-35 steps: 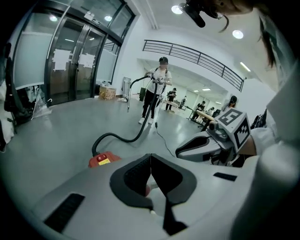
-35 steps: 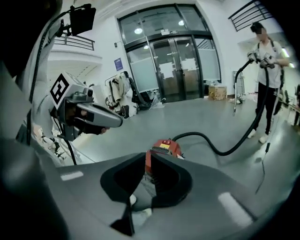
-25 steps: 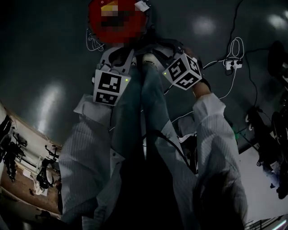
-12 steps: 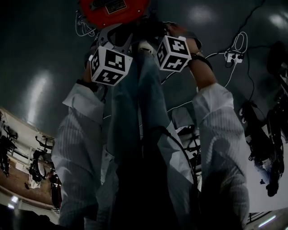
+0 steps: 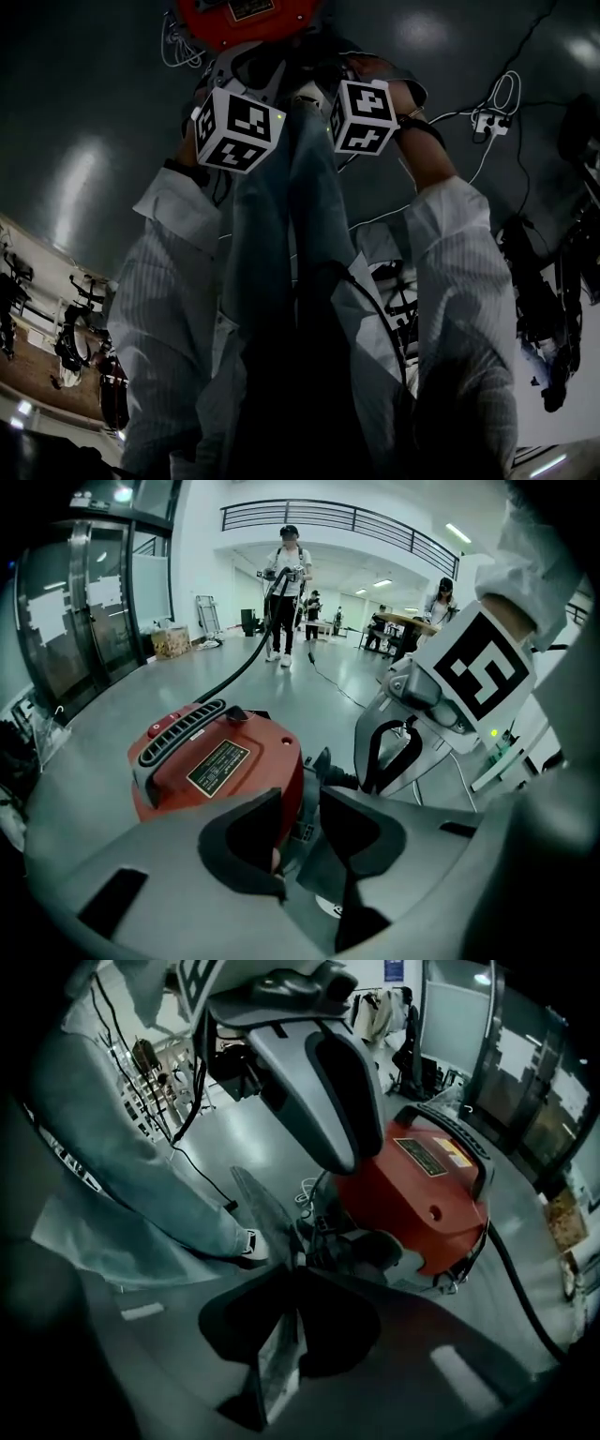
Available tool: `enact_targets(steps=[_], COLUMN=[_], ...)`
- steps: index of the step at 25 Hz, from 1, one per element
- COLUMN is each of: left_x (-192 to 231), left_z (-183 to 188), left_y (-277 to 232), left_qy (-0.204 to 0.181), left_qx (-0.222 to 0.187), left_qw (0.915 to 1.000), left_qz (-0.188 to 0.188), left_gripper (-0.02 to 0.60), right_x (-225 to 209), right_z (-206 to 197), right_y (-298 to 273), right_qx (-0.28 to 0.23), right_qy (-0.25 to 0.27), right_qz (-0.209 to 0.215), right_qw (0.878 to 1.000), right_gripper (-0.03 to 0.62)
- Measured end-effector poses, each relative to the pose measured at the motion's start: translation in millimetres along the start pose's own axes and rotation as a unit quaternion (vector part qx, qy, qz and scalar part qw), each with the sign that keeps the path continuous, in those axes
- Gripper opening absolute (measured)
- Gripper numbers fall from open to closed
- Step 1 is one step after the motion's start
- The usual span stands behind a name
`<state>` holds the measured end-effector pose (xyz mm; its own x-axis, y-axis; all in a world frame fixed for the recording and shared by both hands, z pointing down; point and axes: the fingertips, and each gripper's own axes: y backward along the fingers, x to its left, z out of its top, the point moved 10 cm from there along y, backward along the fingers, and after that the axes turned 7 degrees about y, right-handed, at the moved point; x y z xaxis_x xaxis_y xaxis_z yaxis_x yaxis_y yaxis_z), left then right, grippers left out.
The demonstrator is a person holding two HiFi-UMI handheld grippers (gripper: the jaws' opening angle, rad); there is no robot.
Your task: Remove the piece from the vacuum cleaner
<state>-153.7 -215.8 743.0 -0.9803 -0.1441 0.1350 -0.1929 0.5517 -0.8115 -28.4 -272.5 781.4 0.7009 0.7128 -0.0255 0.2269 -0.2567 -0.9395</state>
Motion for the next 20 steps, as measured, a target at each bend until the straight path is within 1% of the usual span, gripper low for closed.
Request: enact_targets(steps=[2,4,7,9,12,15,17,18,20], left_x=[-1.8,-1.9,-9.4,-13.7,-18.5,-22.0,-21.7,-21.2,-19.0], left_z=[1.2,2.0,6.2,8.7,10.5,9.4,8.8,8.7,7.8], left_y=[-2.0,-5.8,-15.9,-20.3,-32.8,-50.6,-57.5,-58.0,-51.4], left_qy=[0.002,0.004,0.010,0.007,-0.002,0.005,0.006,0.004,-0.002], left_qx=[0.003,0.006,0.011,0.014,0.019,0.020,0.017,0.016,0.014], left_qw=[1.0000,1.0000,0.9999,0.9998,0.9998,0.9998,0.9998,0.9999,0.9999], left_qz=[0.001,0.000,-0.006,-0.009,-0.005,-0.004,-0.004,-0.004,-0.003], left_gripper=[0.126,0.126,0.124,0.124,0.123,0.112,0.106,0.106,0.106], right_x=[2.9,7.6,18.5,23.0,25.0,28.3,33.9,40.5,59.2], right_z=[-1.2,-2.9,-16.8,-23.0,-33.3,-48.7,-53.8,-52.8,-42.8], right_y=[1.0,-0.7,-2.7,-3.6,-10.0,-21.5,-28.2,-30.8,-31.7], right_qx=[-0.004,-0.005,-0.006,-0.005,-0.008,-0.009,-0.007,-0.006,-0.007], right_qy=[-0.007,-0.002,-0.001,-0.001,-0.004,-0.012,-0.014,-0.008,-0.010], right_qz=[0.017,0.028,0.038,0.047,0.062,0.072,0.090,0.105,0.123], right_qw=[1.000,1.000,0.999,0.999,0.998,0.997,0.996,0.994,0.992], right_gripper=[0.032,0.035,0.040,0.041,0.046,0.048,0.049,0.034,0.025])
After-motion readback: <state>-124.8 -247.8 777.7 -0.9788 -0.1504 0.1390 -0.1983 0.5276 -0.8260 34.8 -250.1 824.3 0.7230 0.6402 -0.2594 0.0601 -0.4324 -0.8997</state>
